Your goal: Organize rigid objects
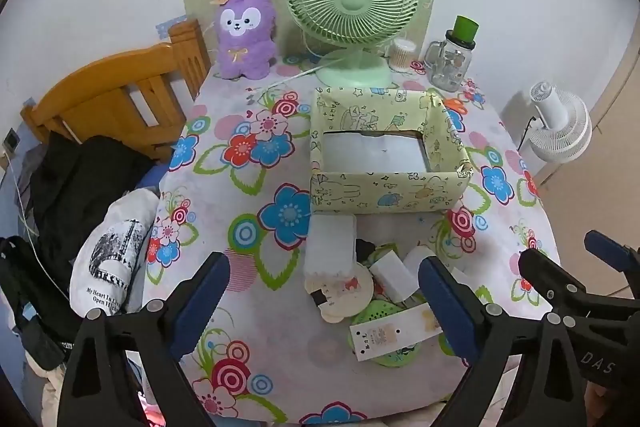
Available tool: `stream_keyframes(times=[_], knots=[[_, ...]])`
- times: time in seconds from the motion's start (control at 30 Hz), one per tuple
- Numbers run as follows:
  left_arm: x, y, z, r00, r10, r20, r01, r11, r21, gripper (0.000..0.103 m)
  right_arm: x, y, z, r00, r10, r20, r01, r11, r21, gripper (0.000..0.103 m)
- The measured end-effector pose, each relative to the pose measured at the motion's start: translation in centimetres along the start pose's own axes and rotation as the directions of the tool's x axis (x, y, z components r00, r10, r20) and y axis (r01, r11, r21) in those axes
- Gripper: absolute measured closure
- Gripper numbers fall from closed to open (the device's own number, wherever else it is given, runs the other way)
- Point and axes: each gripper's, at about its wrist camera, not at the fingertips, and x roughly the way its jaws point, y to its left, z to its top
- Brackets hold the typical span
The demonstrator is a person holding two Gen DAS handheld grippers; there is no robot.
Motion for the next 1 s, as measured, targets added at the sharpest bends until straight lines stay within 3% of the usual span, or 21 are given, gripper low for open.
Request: stream_keyframes(times=[1.0], knots=[[0.35,0.21,0.02,1.000,-0.009,-0.004,0.009,1.000,-0.001,0.007,0.39,0.40,-0.04,1.000,0.002,-0.005,-0.002,1.000,0.000,0.002]])
